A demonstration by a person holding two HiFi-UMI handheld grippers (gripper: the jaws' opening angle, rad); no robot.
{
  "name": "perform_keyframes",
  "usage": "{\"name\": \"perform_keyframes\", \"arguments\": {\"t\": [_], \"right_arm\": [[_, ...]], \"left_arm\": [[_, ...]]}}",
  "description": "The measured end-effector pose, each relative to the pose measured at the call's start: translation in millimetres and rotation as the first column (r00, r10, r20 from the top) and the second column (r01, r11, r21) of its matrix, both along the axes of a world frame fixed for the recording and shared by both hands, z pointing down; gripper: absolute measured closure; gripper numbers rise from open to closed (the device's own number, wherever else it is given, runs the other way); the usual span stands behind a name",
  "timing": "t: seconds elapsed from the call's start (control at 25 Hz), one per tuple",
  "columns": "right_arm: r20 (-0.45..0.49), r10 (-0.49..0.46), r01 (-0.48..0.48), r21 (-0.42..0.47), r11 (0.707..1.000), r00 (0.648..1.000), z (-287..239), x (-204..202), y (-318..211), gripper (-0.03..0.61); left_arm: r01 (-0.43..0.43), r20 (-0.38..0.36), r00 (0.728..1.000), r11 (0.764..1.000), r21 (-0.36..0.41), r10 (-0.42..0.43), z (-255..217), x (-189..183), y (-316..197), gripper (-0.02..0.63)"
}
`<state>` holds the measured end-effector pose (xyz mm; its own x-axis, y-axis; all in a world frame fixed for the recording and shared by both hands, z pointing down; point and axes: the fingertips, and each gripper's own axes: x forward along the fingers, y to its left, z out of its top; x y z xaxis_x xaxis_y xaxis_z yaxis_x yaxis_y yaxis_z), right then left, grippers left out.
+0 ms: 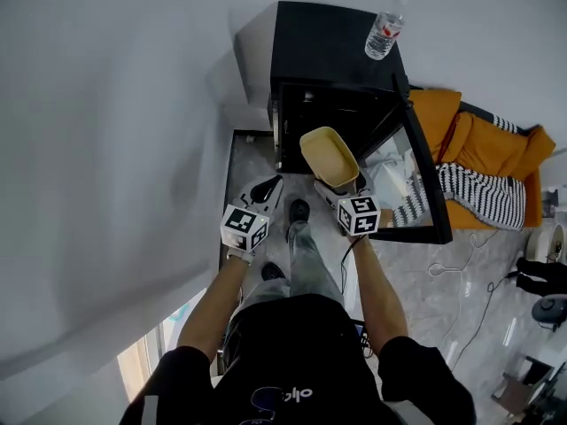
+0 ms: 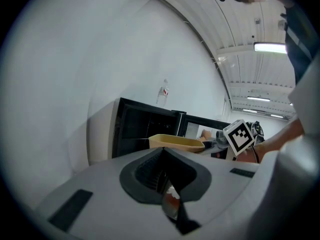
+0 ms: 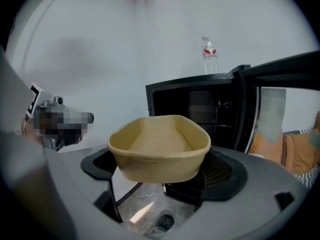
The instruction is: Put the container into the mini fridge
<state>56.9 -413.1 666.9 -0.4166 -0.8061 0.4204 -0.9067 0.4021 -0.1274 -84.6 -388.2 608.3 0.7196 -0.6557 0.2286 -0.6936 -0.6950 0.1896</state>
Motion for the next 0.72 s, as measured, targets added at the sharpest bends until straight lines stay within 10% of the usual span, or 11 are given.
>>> {"name": "perform_keyframes", "arguments": {"t": [0.72], "right_arm": [[-0.012, 0.09, -0.09, 0.029, 0.996, 0.996, 161.9, 19.3, -131.2, 0.054]], "left_arm": [[-0.08, -0.015, 0.997, 0.996, 0.031, 0.08, 148.1, 37.2, -108.9, 0.607]]}}
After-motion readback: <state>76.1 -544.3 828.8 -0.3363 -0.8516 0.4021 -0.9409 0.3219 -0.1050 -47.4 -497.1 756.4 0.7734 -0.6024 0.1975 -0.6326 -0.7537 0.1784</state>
